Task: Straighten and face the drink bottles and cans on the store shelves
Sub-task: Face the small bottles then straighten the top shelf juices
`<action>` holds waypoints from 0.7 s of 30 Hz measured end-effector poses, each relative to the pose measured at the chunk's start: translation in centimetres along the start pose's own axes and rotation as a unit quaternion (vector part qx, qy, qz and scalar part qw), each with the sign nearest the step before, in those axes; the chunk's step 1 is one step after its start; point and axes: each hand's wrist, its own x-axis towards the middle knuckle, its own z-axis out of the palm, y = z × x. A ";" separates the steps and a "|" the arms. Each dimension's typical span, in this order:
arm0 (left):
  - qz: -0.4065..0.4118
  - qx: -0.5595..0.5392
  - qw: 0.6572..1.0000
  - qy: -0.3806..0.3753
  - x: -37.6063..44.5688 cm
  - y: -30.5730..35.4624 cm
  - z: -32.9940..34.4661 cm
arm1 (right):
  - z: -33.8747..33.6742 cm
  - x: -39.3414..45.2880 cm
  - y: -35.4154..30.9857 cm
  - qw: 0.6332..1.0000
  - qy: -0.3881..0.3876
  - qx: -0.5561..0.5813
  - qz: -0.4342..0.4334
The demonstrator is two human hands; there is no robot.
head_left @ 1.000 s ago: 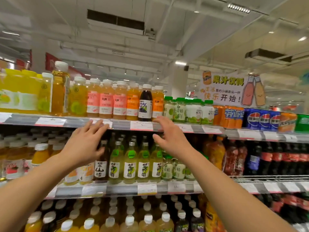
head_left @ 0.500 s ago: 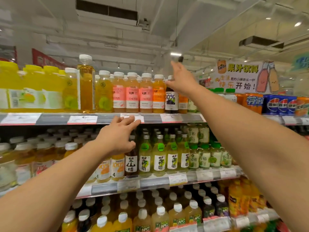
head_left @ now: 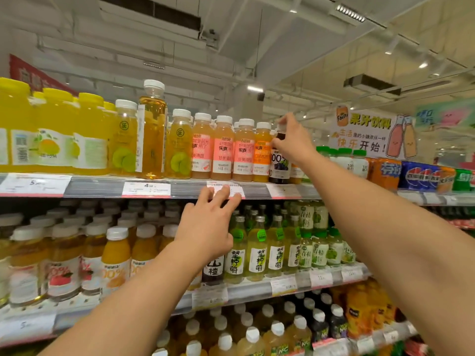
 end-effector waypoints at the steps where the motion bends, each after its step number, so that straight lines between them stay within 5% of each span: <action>1: -0.003 -0.003 1.000 0.003 0.0 0.1 0.1 | 0.0 0.0 0.0 1.000 0.003 0.016 0.002; 10: -0.051 -0.022 0.998 -0.025 0.1 1.2 -0.5 | -2.5 -2.5 1.9 0.992 0.038 0.120 -0.004; 16: -0.081 -0.028 0.995 -0.042 -0.1 2.1 -0.9 | -2.4 -8.8 4.9 0.988 0.057 0.089 -0.113; 21: -0.109 -0.023 0.992 -0.054 -0.5 3.3 -0.7 | -3.8 -14.0 6.7 0.959 0.126 0.222 -0.119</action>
